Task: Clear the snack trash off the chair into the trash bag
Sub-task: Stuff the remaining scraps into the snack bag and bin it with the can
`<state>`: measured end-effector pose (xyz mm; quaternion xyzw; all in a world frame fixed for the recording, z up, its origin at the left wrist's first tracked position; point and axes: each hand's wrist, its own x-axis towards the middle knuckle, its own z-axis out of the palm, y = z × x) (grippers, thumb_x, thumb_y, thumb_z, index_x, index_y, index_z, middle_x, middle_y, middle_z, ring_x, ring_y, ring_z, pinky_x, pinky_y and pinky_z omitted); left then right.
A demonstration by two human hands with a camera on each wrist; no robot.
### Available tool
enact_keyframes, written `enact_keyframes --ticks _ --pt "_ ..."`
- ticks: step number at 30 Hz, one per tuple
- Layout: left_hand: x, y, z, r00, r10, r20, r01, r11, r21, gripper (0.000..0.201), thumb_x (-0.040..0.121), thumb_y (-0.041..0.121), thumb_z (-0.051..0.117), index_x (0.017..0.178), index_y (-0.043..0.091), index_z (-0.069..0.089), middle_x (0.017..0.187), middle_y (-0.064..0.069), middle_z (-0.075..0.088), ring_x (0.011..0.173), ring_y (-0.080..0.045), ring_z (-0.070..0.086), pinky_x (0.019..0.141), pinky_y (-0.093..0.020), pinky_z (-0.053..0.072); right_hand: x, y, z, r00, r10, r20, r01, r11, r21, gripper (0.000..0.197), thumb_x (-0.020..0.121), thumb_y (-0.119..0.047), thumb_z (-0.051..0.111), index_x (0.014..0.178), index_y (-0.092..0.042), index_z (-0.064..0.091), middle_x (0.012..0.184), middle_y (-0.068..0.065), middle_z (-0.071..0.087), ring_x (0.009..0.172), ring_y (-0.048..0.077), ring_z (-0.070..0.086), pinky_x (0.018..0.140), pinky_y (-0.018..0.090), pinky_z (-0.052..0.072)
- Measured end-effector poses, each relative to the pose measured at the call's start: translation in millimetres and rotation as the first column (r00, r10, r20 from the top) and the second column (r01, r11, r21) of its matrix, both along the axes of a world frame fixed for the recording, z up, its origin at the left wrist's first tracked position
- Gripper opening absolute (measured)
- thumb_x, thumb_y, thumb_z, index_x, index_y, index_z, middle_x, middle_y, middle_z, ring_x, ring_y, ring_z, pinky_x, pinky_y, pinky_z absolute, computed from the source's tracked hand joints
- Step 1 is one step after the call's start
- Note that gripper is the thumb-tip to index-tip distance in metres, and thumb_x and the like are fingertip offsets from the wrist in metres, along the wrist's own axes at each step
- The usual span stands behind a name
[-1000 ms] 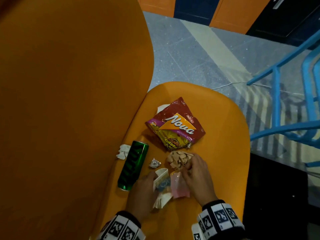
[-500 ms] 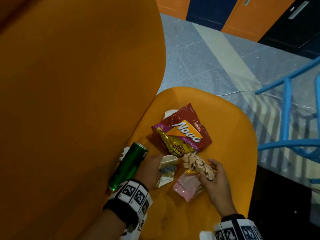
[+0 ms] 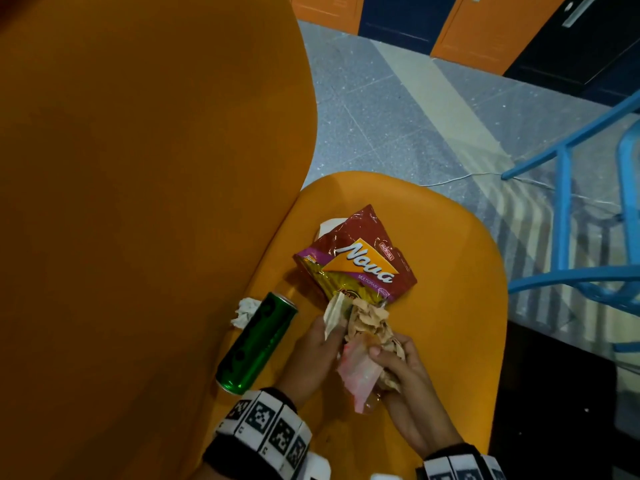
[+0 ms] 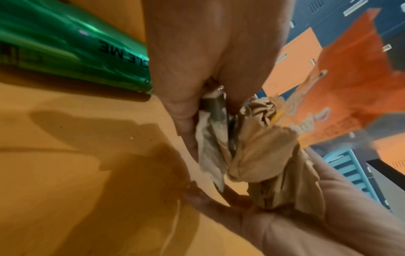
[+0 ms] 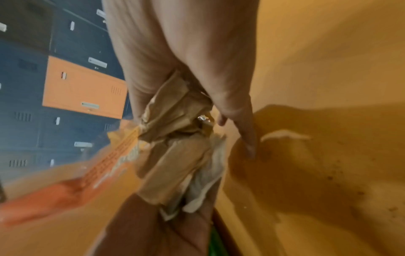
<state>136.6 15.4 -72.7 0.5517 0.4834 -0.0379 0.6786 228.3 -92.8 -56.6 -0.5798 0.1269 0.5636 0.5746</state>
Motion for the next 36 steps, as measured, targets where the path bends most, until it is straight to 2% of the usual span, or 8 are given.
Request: enact_keyframes --ticks 3,7,10,13,17,21,28,36 --pt "5 -2 12 0.99 0.104 0.095 -0.076 0.962 -0.263 0.029 0.09 0.049 0.04 0.102 0.028 0.056 0.101 0.002 0.057 0.103 -0.021 0.055 0.105 -0.043 0.043 2 2 4 0.999 -0.023 -0.039 0.024 0.999 0.034 0.037 0.07 0.0 0.065 0.097 -0.02 0.051 0.097 0.013 0.064 0.085 0.027 0.059 0.064 0.037 0.046" --pt "17 7 25 0.969 -0.115 0.219 0.163 0.962 -0.217 0.064 0.07 0.076 0.042 0.106 0.026 0.058 0.102 0.006 0.066 0.1 -0.007 0.065 0.093 -0.029 0.05 6 0 4 0.996 -0.083 0.027 0.082 0.996 0.032 0.039 0.066 0.0 0.069 0.095 -0.021 0.053 0.093 0.009 0.067 0.079 0.023 0.063 0.06 0.035 0.049" --pt "28 30 31 0.982 -0.17 0.076 0.145 0.954 0.262 0.045 0.078 0.064 0.038 0.082 0.025 0.059 0.083 -0.001 0.061 0.082 -0.016 0.058 0.081 -0.039 0.048 13 -8 2 0.974 -0.195 0.113 0.198 0.98 -0.016 0.035 0.074 -0.004 0.064 0.099 -0.023 0.051 0.102 0.007 0.064 0.09 0.024 0.062 0.056 0.033 0.052" --pt "41 64 32 1.0 0.002 -0.018 0.008 0.839 0.544 0.056 0.079 0.041 0.064 0.128 0.024 0.044 0.136 -0.007 0.043 0.128 -0.025 0.035 0.107 -0.043 0.034 17 -20 1 0.95 -0.258 0.174 0.272 0.96 -0.067 0.033 0.08 -0.002 0.06 0.102 -0.024 0.049 0.108 0.006 0.061 0.094 0.024 0.06 0.061 0.035 0.051" --pt "60 96 20 0.995 -0.042 -0.088 0.083 0.835 0.545 0.109 0.064 0.027 0.081 0.145 0.026 0.008 0.156 -0.007 0.015 0.143 -0.029 0.011 0.118 -0.048 0.017 14 -38 4 0.93 -0.299 0.215 0.329 0.937 -0.12 0.041 0.078 0.0 0.062 0.109 -0.022 0.045 0.105 0.004 0.061 0.092 0.024 0.059 0.067 0.037 0.049" --pt "72 98 0 0.969 -0.181 -0.168 0.234 0.89 0.392 0.125 0.06 0.024 0.084 0.144 0.032 -0.008 0.155 -0.012 0.019 0.141 -0.036 0.018 0.115 -0.056 0.023 13 -52 6 0.917 -0.325 0.23 0.359 0.925 -0.122 0.04 0.077 0.002 0.062 0.097 -0.029 0.046 0.103 0.001 0.06 0.091 0.024 0.058 0.072 0.039 0.049" --pt "77 61 -11 0.95 -0.224 -0.219 0.277 0.926 0.256 0.061 0.074 0.018 0.074 0.125 0.016 0.041 0.126 -0.012 0.061 0.111 -0.028 0.059 0.094 -0.041 0.049 15 -69 10 0.941 -0.188 0.283 0.227 0.968 -0.111 0.04 0.077 0.003 0.062 0.091 -0.031 0.049 0.106 0.003 0.064 0.095 0.026 0.062 0.071 0.041 0.052" --pt "34 -10 -10 0.999 -0.049 -0.012 0.05 0.997 0.051 0.052 0.08 0.008 0.066 0.122 0.029 0.042 0.104 0.01 0.064 0.095 -0.014 0.061 0.092 -0.036 0.05 11 -63 4 0.982 -0.075 0.171 0.096 0.988 -0.12 0.036 0.075 -0.008 0.069 0.099 -0.027 0.05 0.111 0.007 0.065 0.097 0.026 0.063 0.064 0.033 0.05"
